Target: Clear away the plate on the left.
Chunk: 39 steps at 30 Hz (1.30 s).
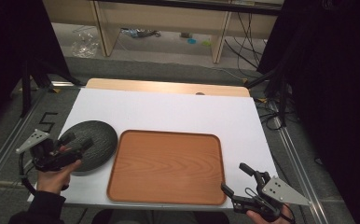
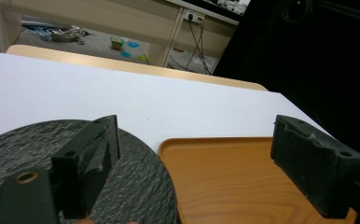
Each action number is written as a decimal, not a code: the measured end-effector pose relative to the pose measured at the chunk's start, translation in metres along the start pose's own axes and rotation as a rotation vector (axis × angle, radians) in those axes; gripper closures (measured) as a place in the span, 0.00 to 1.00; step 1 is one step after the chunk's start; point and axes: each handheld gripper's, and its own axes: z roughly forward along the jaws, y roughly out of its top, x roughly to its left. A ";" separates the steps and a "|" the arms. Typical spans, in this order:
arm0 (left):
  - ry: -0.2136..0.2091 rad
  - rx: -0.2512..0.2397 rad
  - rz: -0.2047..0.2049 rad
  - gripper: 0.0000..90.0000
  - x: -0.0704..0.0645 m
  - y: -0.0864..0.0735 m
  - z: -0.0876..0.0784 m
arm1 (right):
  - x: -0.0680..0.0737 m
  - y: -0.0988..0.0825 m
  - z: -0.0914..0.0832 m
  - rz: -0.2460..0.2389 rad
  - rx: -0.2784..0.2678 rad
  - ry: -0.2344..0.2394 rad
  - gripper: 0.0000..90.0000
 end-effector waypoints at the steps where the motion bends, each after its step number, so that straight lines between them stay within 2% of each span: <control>1: 0.008 0.004 -0.005 0.17 0.002 0.000 -0.001 | 0.000 0.000 0.000 0.000 0.000 0.000 0.17; 3: 0.014 0.007 -0.033 0.17 0.008 0.000 -0.001 | 0.000 0.000 0.000 0.001 -0.002 0.002 0.17; 5: 0.022 0.012 -0.040 0.17 0.010 0.001 -0.002 | 0.000 0.000 0.000 0.000 0.000 0.004 0.17; 7: 0.041 0.030 -0.084 0.17 0.016 0.000 -0.002 | 0.000 0.000 0.000 -0.002 -0.004 0.001 0.17; 9: 0.041 0.044 -0.137 0.17 0.021 0.000 -0.002 | 0.000 0.000 0.000 0.001 0.015 0.009 0.17; 10: 0.041 0.044 -0.137 0.17 0.021 0.000 -0.002 | 0.000 0.000 -0.001 -0.001 0.016 0.005 0.17; 11: 0.038 0.047 -0.168 0.17 0.028 0.000 -0.002 | 0.000 0.000 0.000 -0.003 0.001 0.004 0.18; 12: 0.038 0.047 -0.168 0.18 0.028 0.000 -0.002 | 0.000 0.000 0.000 -0.003 0.001 0.004 0.18; 13: 0.035 0.046 -0.194 0.18 0.034 0.000 -0.003 | 0.000 0.000 0.000 -0.002 0.010 0.010 0.17; 15: 0.047 0.054 -0.202 0.18 0.037 -0.001 -0.003 | 0.000 0.000 0.000 -0.003 0.012 0.007 0.17; 17: 0.052 0.068 -0.234 0.18 0.046 -0.002 -0.002 | 0.000 0.000 0.000 -0.001 0.008 0.011 0.17; 19: 0.053 0.069 -0.245 0.18 0.049 -0.003 -0.002 | 0.000 0.000 0.000 -0.003 0.010 0.011 0.17; 21: 0.083 0.091 -0.254 0.18 0.053 -0.003 -0.002 | 0.001 0.000 0.000 -0.002 0.008 0.013 0.17; 22: 0.087 0.092 -0.282 0.18 0.058 -0.005 -0.003 | 0.001 0.000 0.001 -0.003 0.007 0.013 0.17; 23: 0.087 0.092 -0.282 0.18 0.058 -0.005 -0.003 | 0.001 0.000 0.001 -0.003 0.007 0.013 0.17; 26: 0.077 0.080 -0.318 0.18 0.065 -0.006 -0.003 | 0.001 0.000 0.001 0.001 0.005 0.018 0.18; 27: 0.087 0.084 -0.333 0.18 0.066 -0.007 -0.003 | 0.001 0.000 0.001 -0.005 0.004 0.007 0.18; 28: 0.082 0.081 -0.333 0.18 0.068 -0.007 -0.004 | 0.000 0.000 0.001 -0.016 0.001 0.008 0.18; 29: 0.086 0.078 -0.330 0.18 0.070 -0.008 -0.004 | 0.001 0.000 0.000 -0.003 0.016 0.013 0.18; 30: 0.111 0.081 -0.339 0.18 0.070 -0.008 -0.005 | 0.001 0.000 0.000 -0.003 0.016 0.013 0.18; 31: 0.119 0.074 -0.338 0.18 0.073 -0.009 -0.004 | 0.001 0.000 0.001 -0.002 0.002 0.016 0.18; 32: 0.119 0.074 -0.338 0.18 0.073 -0.009 -0.004 | 0.001 0.000 0.000 -0.003 0.015 0.009 0.17; 33: 0.122 0.085 -0.353 0.18 0.076 -0.010 -0.005 | 0.001 0.000 0.001 -0.005 0.012 0.009 0.18; 34: 0.131 0.069 -0.387 0.18 0.077 -0.010 -0.003 | 0.001 0.000 0.001 0.000 0.005 0.018 0.18; 39: 0.141 0.082 -0.421 0.18 0.087 -0.014 -0.004 | 0.001 0.000 0.000 0.000 0.010 0.018 0.18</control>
